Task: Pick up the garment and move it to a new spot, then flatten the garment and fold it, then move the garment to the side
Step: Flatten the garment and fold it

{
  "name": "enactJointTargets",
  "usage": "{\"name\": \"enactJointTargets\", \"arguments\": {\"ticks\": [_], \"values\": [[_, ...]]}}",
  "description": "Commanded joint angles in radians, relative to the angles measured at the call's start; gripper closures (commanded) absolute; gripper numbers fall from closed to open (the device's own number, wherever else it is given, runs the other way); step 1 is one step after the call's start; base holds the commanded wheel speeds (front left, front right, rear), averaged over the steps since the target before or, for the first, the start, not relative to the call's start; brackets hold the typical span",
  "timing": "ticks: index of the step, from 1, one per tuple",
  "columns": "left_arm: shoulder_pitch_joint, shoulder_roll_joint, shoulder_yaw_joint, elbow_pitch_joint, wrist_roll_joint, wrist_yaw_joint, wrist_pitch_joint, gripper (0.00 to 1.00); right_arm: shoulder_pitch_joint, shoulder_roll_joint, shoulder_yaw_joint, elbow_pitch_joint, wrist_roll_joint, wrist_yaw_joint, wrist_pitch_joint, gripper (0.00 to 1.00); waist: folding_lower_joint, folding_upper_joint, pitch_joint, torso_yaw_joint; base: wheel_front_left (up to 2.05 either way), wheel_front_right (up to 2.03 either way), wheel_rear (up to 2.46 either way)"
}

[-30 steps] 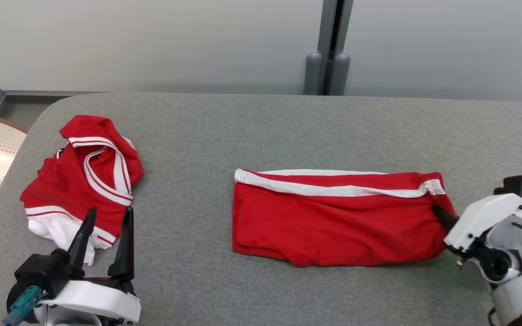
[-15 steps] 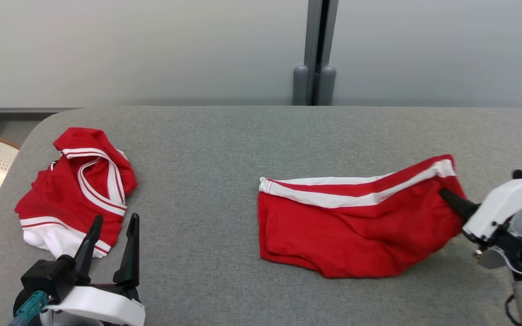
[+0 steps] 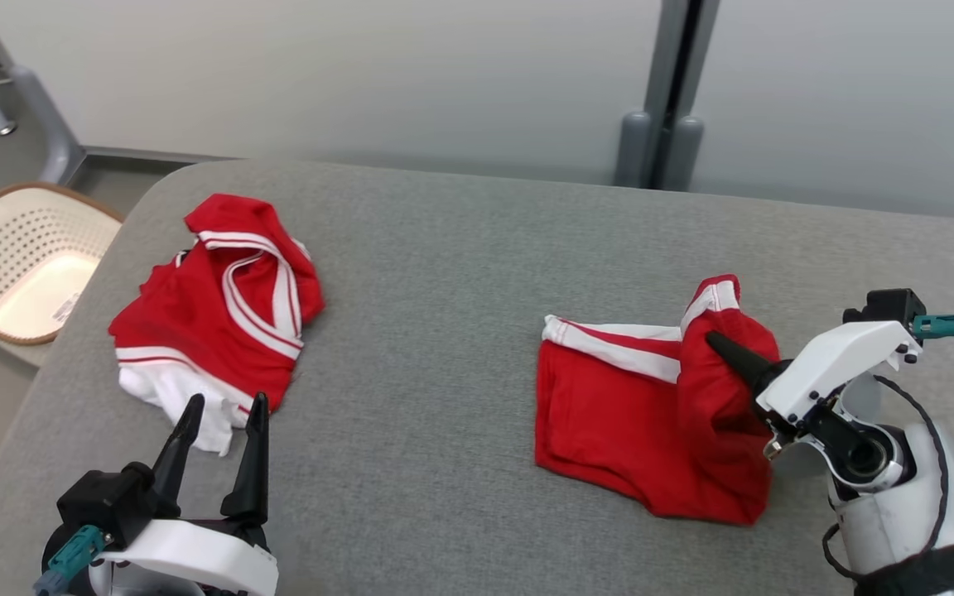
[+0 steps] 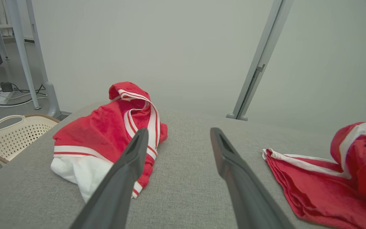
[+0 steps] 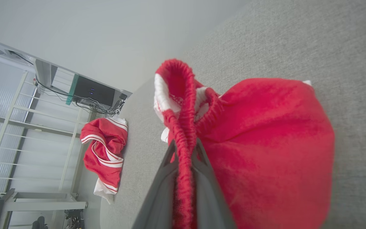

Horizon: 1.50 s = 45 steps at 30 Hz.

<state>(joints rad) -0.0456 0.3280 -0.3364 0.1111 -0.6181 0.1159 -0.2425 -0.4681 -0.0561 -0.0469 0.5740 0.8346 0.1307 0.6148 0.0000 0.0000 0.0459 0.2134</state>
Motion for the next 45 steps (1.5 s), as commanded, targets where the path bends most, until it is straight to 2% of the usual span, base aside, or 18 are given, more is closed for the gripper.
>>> {"name": "enactJointTargets", "arguments": {"ticks": [1, 7, 15, 16, 17, 23, 26, 29, 38, 42, 45], "values": [[-0.016, -0.003, -0.001, 0.007, -0.005, -0.005, -0.003, 0.00, -0.031, 0.003, 0.000, 0.041, 0.008, 0.000, -0.030, 1.00, 0.0000, 0.0000, 0.018, 0.036, 0.00, 0.00, 0.00], [-0.032, -0.009, -0.007, 0.024, -0.006, -0.012, -0.006, 0.00, -0.106, 0.004, 0.115, 0.178, 0.122, 0.000, -0.117, 1.00, 0.0000, 0.0000, 0.040, 0.087, 0.00, 0.00, 0.00], [-0.044, -0.018, -0.008, 0.039, -0.005, -0.016, -0.011, 0.00, -0.178, 0.004, 0.258, 0.312, 0.205, 0.000, -0.195, 1.00, 0.0000, 0.0000, 0.051, 0.099, 0.00, 0.00, 0.00], [-0.045, -0.019, -0.004, 0.043, -0.006, -0.017, -0.013, 0.00, -0.194, 0.005, 0.295, 0.338, 0.223, 0.000, -0.209, 0.54, 0.0000, 0.0000, 0.050, 0.093, 0.00, 0.00, 0.00], [-0.046, -0.018, -0.002, 0.045, -0.006, -0.017, -0.014, 0.00, -0.200, 0.005, 0.313, 0.345, 0.234, 0.000, -0.216, 0.00, 0.0000, 0.0000, 0.050, 0.089, 0.00, 0.00, 0.00], [-0.036, -0.013, 0.006, 0.052, -0.007, -0.017, -0.016, 0.00, -0.214, 0.004, 0.403, 0.338, 0.270, 0.000, -0.248, 0.00, 0.0000, 0.0000, 0.030, 0.037, 0.00, 0.00, 0.00], [-0.027, -0.013, 0.008, 0.051, -0.006, -0.013, -0.016, 0.00, -0.213, 0.002, 0.424, 0.307, 0.251, 0.000, -0.277, 0.00, 0.0000, 0.0000, 0.017, 0.001, 0.00, 0.00, 0.00], [-0.019, -0.011, 0.012, 0.047, -0.003, -0.009, -0.017, 0.00, -0.192, -0.023, 0.429, 0.226, 0.239, 0.000, -0.323, 0.00, 0.0000, 0.0000, 0.003, -0.035, 0.00, 0.00, 0.00], [0.007, 0.008, 0.042, 0.023, 0.003, 0.008, -0.021, 0.00, -0.078, -0.180, 0.470, -0.087, 0.101, 0.000, -0.528, 0.00, 0.0000, 0.0000, -0.024, -0.142, 0.00, 0.00, 0.00], [0.015, 0.022, 0.059, 0.010, 0.011, 0.014, -0.021, 0.00, -0.021, -0.218, 0.476, -0.199, -0.003, 0.000, -0.634, 0.00, 0.0000, 0.0000, -0.032, -0.186, 0.00, 0.00, 0.00], [0.017, 0.028, 0.072, 0.006, 0.015, 0.023, -0.021, 0.00, 0.040, -0.224, 0.461, -0.254, -0.069, 0.000, -0.709, 0.00, 0.0000, 0.0000, -0.040, -0.213, 0.00, 0.00, 0.00]]}}
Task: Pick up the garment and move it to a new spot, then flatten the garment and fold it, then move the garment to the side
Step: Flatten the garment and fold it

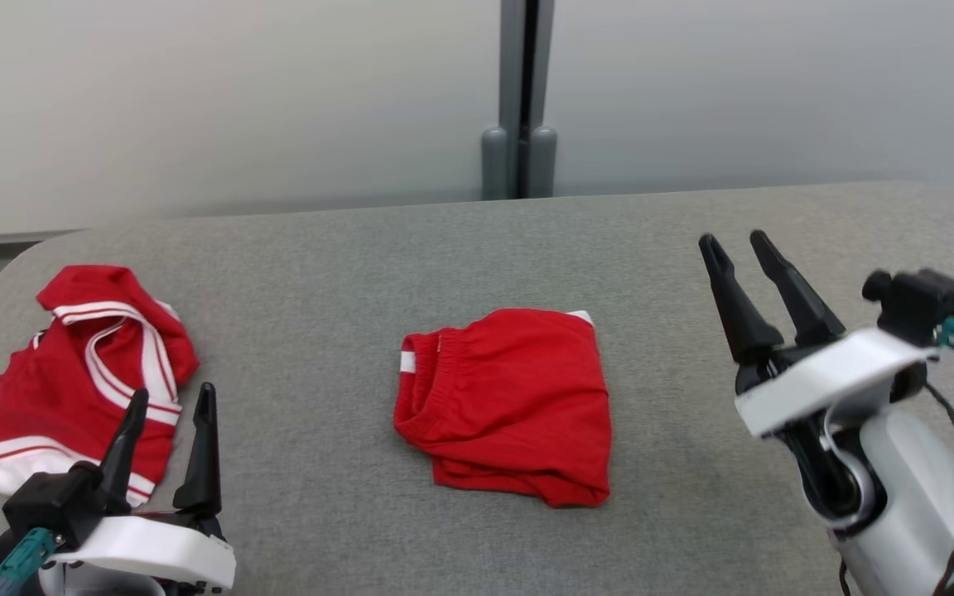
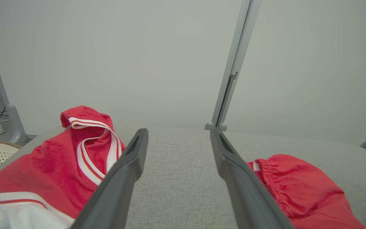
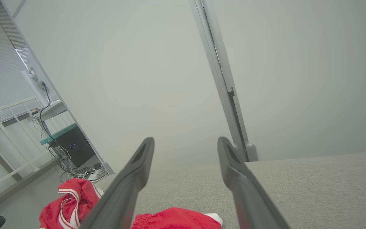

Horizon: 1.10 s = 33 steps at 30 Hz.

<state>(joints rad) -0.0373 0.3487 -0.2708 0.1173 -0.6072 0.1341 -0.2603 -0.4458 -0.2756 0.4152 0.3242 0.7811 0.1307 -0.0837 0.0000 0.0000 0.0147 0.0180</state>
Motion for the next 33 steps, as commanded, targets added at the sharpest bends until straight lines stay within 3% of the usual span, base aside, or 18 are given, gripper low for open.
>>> {"name": "enactJointTargets", "arguments": {"ticks": [1, 5, 13, 21, 33], "values": [[0.010, 0.008, 0.011, -0.001, 0.006, 0.009, -0.004, 0.00, 0.039, -0.009, -0.002, -0.018, -0.038, 0.000, -0.033, 0.00, 0.0000, 0.0000, -0.014, -0.024, 0.00, 0.00, 0.00], [0.019, 0.011, 0.028, -0.009, 0.010, 0.014, -0.004, 0.00, 0.126, -0.002, -0.041, -0.043, -0.100, 0.000, -0.114, 0.00, 0.0000, 0.0000, -0.031, -0.041, 0.00, 0.00, 0.00], [0.035, 0.012, 0.034, -0.031, 0.022, 0.020, -0.005, 0.00, 0.230, 0.021, -0.121, -0.040, -0.248, 0.000, -0.155, 0.00, 0.0000, 0.0000, -0.045, -0.060, 0.00, 0.00, 0.00], [0.055, 0.005, 0.029, -0.046, 0.062, 0.021, -0.004, 0.00, 0.272, 0.084, -0.233, 0.008, -0.353, 0.000, -0.146, 0.00, 0.0000, 0.0000, -0.052, -0.066, 0.00, 0.00, 0.00], [0.060, -0.016, 0.046, -0.051, 0.101, 0.013, -0.004, 0.00, 0.255, 0.113, -0.261, 0.003, -0.398, 0.000, -0.091, 0.00, 0.0000, 0.0000, -0.047, -0.052, 0.00, 0.00, 0.00]]}}
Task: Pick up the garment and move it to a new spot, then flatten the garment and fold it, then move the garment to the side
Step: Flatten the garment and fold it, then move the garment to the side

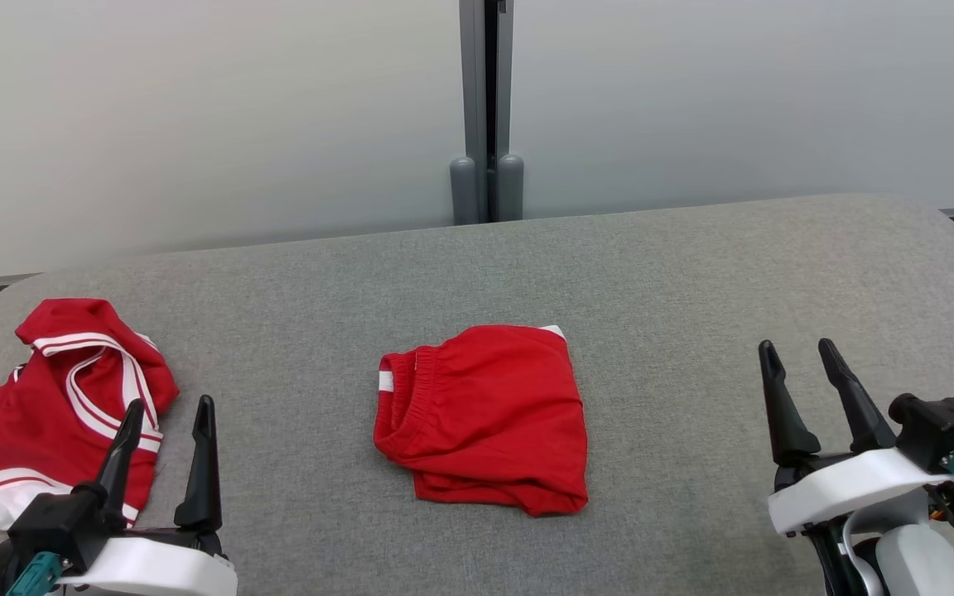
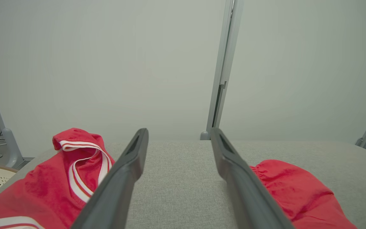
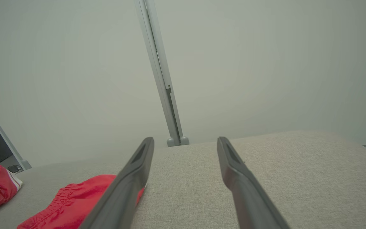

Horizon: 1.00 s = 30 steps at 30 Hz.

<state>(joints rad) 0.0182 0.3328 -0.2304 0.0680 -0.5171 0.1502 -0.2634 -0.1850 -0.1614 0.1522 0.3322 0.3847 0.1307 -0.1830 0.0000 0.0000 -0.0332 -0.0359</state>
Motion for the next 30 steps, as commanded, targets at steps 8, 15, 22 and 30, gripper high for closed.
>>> {"name": "enactJointTargets", "arguments": {"ticks": [8, 15, 22, 30], "values": [[-0.007, -0.008, 0.004, 0.003, 0.018, -0.013, -0.001, 0.00, -0.072, 0.024, 0.047, 0.042, 0.038, 0.000, 0.152, 0.00, 0.0000, 0.0000, 0.016, 0.042, 0.00, 0.00, 0.00], [-0.038, -0.023, -0.014, 0.020, 0.011, -0.026, 0.000, 0.00, -0.208, 0.047, 0.041, 0.193, 0.084, 0.000, 0.368, 0.00, 0.0000, 0.0000, 0.047, 0.122, 0.00, 0.00, 0.00], [-0.065, -0.038, -0.021, 0.048, 0.007, -0.043, 0.000, 0.00, -0.312, 0.072, -0.015, 0.334, 0.128, 0.000, 0.510, 0.00, 0.0000, 0.0000, 0.093, 0.196, 0.00, 0.00, 0.00], [-0.106, -0.061, -0.015, 0.072, 0.023, -0.069, -0.001, 0.00, -0.393, 0.085, -0.090, 0.495, 0.163, 0.000, 0.658, 0.00, 0.0000, 0.0000, 0.153, 0.261, 0.00, 0.00, 0.00]]}}
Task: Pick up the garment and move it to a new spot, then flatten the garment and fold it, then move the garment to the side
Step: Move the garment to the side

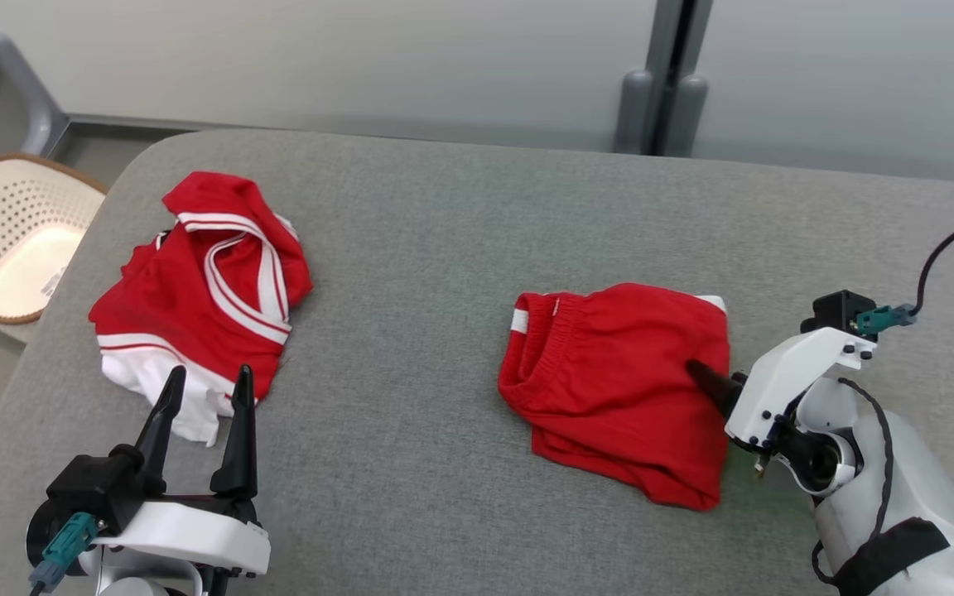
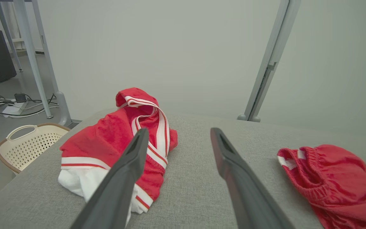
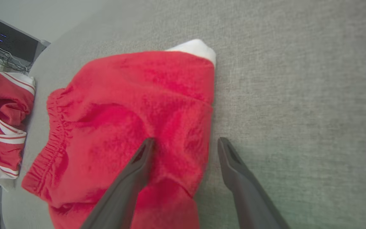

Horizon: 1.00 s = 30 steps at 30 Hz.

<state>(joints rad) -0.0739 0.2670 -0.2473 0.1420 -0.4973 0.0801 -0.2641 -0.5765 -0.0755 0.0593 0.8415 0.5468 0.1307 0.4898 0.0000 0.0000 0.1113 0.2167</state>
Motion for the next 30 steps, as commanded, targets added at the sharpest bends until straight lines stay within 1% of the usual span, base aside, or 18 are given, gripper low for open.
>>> {"name": "enactJointTargets", "arguments": {"ticks": [1, 3, 4, 5, 6, 7, 8, 12, 14, 17, 23, 26, 30], "values": [[-0.021, -0.003, 0.006, 0.004, 0.006, -0.006, 0.000, 0.00, -0.009, 0.003, -0.005, 0.018, 0.008, 0.000, 0.022, 0.00, 0.0000, 0.0000, 0.013, 0.014, 0.00, 0.00, 0.00], [-0.023, -0.006, 0.009, 0.008, 0.009, -0.008, 0.000, 0.00, -0.013, 0.006, -0.006, 0.030, 0.009, 0.000, 0.040, 0.00, 0.0000, 0.0000, 0.015, 0.016, 0.00, 0.00, 0.00], [-0.024, -0.009, 0.014, 0.012, 0.015, -0.014, 0.000, 0.00, -0.014, 0.010, -0.014, 0.053, 0.011, 0.000, 0.062, 0.22, 0.0000, 0.0000, 0.017, 0.018, 0.00, 0.00, 0.00], [-0.023, -0.011, 0.018, 0.015, 0.017, -0.017, 0.000, 0.00, -0.013, 0.012, -0.018, 0.063, 0.008, 0.000, 0.068, 0.53, 0.0000, 0.0000, 0.017, 0.018, 0.00, 0.00, 0.00], [-0.022, -0.013, 0.020, 0.018, 0.017, -0.017, 0.000, 0.00, -0.015, 0.013, -0.020, 0.068, 0.004, 0.000, 0.070, 0.63, 0.0000, 0.0000, 0.016, 0.018, 0.00, 0.00, 0.00], [-0.023, -0.013, 0.023, 0.020, 0.021, -0.019, 0.000, 0.00, -0.020, 0.015, -0.018, 0.063, 0.003, 0.000, 0.058, 0.89, 0.0000, 0.0000, 0.016, 0.016, 0.00, 0.00, 0.00], [-0.023, -0.013, 0.026, 0.022, 0.023, -0.023, 0.000, 0.00, -0.021, 0.016, -0.016, 0.057, 0.004, 0.000, 0.048, 1.00, 0.0000, 0.0000, 0.015, 0.013, 0.00, 0.00, 0.00], [-0.022, -0.017, 0.029, 0.027, 0.033, -0.033, 0.000, 0.00, -0.020, 0.015, 0.001, 0.020, 0.017, 0.000, -0.012, 1.00, 0.0000, 0.0000, 0.002, -0.013, 0.00, 0.00, 0.00], [-0.017, -0.033, 0.033, 0.019, 0.011, -0.048, 0.000, 0.00, -0.014, 0.017, 0.004, 0.001, 0.029, 0.000, -0.047, 1.00, 0.0000, 0.0000, -0.010, -0.035, 0.00, 0.00, 0.00], [-0.016, -0.028, 0.029, 0.007, 0.022, -0.056, 0.000, 0.00, 0.008, 0.010, 0.024, -0.024, 0.042, 0.000, -0.073, 1.00, 0.0000, 0.0000, -0.030, -0.076, 0.00, 0.00, 0.00], [-0.013, -0.018, 0.006, -0.017, 0.038, -0.063, 0.007, 0.00, 0.048, -0.016, 0.072, -0.080, 0.070, 0.000, -0.086, 1.00, 0.0000, 0.0000, -0.064, -0.194, 0.00, 0.00, 0.00], [-0.024, -0.020, -0.012, -0.021, 0.035, -0.078, 0.015, 0.00, 0.065, -0.029, 0.085, -0.106, 0.083, 0.000, -0.090, 1.00, 0.0000, 0.0000, -0.070, -0.261, 0.00, 0.00, 0.00], [-0.043, -0.026, -0.035, -0.030, 0.041, -0.088, 0.027, 0.00, 0.080, -0.033, 0.101, -0.136, 0.100, 0.000, -0.094, 1.00, 0.0000, 0.0000, -0.065, -0.348, 0.00, 0.00, 0.00]]}}
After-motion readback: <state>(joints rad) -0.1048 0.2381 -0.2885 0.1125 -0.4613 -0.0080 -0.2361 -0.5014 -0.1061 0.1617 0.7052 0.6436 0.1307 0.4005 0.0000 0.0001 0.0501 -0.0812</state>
